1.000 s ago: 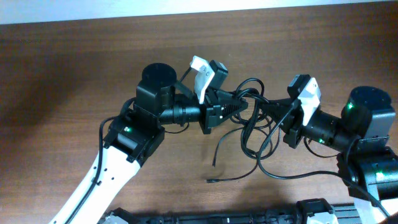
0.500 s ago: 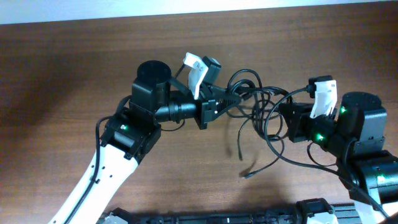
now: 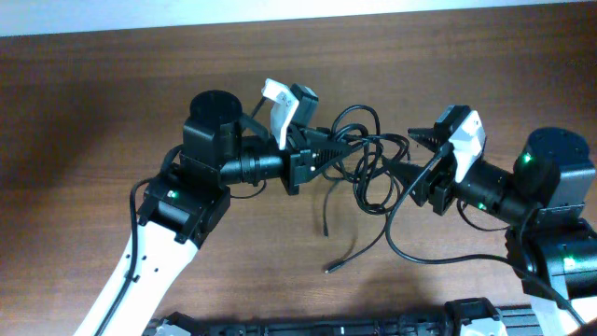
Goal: Untangle cables
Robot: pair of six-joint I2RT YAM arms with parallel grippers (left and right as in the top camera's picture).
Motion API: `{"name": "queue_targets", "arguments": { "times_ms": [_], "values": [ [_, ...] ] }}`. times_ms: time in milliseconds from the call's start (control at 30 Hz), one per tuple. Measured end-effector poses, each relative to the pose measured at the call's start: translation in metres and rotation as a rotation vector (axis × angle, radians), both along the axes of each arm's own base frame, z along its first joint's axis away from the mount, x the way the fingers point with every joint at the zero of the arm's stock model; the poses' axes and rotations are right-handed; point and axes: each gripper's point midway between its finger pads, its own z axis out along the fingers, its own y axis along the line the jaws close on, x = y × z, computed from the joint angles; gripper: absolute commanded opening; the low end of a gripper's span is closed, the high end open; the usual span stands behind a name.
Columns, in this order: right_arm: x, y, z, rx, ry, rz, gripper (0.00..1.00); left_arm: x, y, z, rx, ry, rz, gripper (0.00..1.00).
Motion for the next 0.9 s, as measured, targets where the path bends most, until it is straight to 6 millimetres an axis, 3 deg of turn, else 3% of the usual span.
{"name": "queue_targets", "arguments": {
  "times_ms": [133,267,533,633,767,900],
  "values": [
    [-0.002,0.006,0.009,-0.02,-0.086,0.061,0.6,-0.014,-0.011,0.007,-0.023,-0.024,-0.065,0.0],
    [-0.005,0.008,0.006,-0.04,-0.1,0.092,0.05,-0.019,-0.017,0.015,-0.048,-0.065,-0.095,0.0],
    [-0.009,0.01,0.003,-0.027,-0.071,0.113,0.04,-0.008,-0.013,0.017,-0.046,-0.085,-0.044,0.0],
    [-0.011,0.011,0.001,-0.016,-0.049,0.118,0.04,0.005,-0.001,0.014,-0.042,-0.046,0.007,0.0],
    [-0.013,0.012,-0.005,-0.003,-0.001,0.118,0.04,0.042,0.035,0.004,-0.037,0.094,0.198,0.0],
    [-0.004,0.002,-0.01,0.008,0.059,0.016,0.04,0.048,0.041,0.004,-0.045,0.135,0.231,0.0]
  ]
}}
